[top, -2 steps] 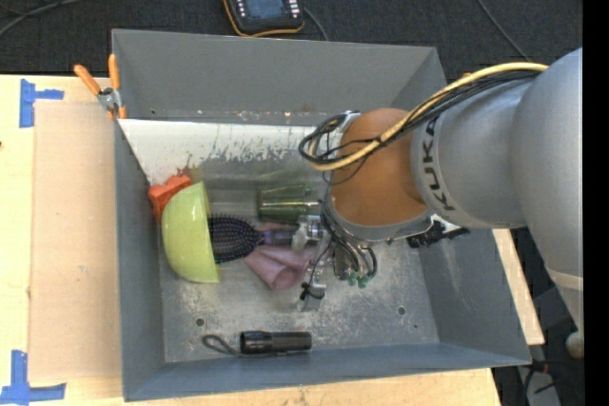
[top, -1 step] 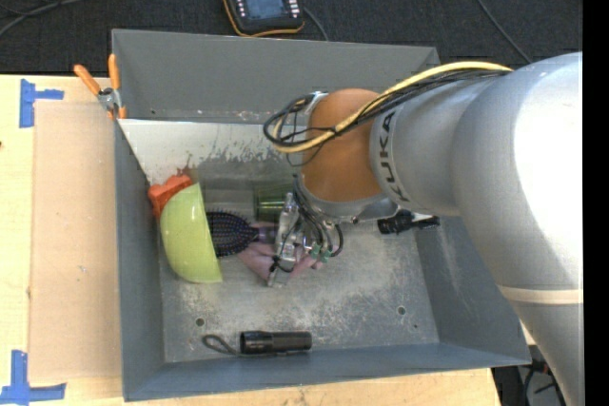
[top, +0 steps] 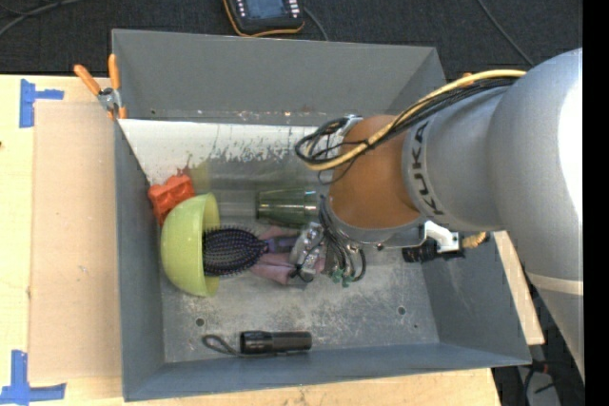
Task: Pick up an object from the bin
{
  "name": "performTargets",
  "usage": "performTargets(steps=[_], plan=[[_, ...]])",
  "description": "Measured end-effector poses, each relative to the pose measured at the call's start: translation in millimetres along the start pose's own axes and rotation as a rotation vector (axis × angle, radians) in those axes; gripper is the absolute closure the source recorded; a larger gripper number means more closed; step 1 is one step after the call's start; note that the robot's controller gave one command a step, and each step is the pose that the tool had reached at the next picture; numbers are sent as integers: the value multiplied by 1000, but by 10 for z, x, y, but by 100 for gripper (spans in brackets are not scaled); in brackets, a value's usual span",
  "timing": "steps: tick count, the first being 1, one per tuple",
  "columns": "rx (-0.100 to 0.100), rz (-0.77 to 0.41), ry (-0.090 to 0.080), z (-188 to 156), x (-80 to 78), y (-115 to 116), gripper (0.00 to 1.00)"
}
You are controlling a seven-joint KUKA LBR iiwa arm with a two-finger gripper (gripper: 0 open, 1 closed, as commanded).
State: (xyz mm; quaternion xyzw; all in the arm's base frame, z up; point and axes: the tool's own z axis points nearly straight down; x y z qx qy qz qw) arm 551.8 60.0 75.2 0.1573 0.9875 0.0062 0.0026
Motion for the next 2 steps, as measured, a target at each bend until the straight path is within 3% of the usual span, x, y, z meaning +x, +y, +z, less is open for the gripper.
performTargets(steps=[2], plan=[[-1,0,0,-63,2,4,100]])
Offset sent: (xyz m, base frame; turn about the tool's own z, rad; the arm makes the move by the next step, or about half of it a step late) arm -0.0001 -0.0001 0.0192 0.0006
